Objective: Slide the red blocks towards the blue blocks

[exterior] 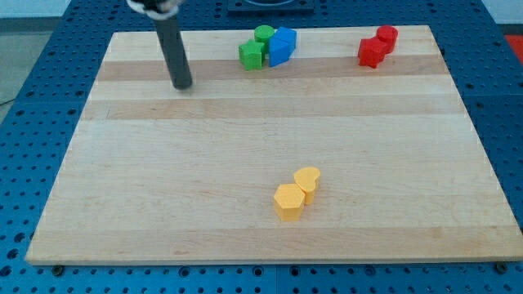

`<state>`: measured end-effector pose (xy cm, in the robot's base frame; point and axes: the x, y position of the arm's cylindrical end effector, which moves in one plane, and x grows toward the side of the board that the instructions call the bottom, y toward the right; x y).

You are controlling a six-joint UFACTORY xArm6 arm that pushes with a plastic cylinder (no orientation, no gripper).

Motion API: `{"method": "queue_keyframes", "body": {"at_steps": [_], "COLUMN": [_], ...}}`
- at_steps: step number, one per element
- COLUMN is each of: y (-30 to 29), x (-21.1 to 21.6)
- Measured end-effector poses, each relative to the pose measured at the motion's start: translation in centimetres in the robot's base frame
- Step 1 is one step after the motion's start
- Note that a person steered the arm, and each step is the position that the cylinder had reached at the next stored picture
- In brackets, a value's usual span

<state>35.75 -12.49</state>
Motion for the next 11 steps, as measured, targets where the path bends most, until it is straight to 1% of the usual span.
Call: {"method": "queue_keyframes", "body": {"at_steps": [1, 2, 3, 4, 5, 6, 8, 9, 10, 11], "y": [10.4, 22.6, 33.5, 40.1, 40.9, 40.0, 30.1, 28.5, 33.8, 36.0], "x": [3.0, 3.0, 1.4, -3.5, -9.5, -12.1, -12.2, -12.2, -14.0, -16.5]}}
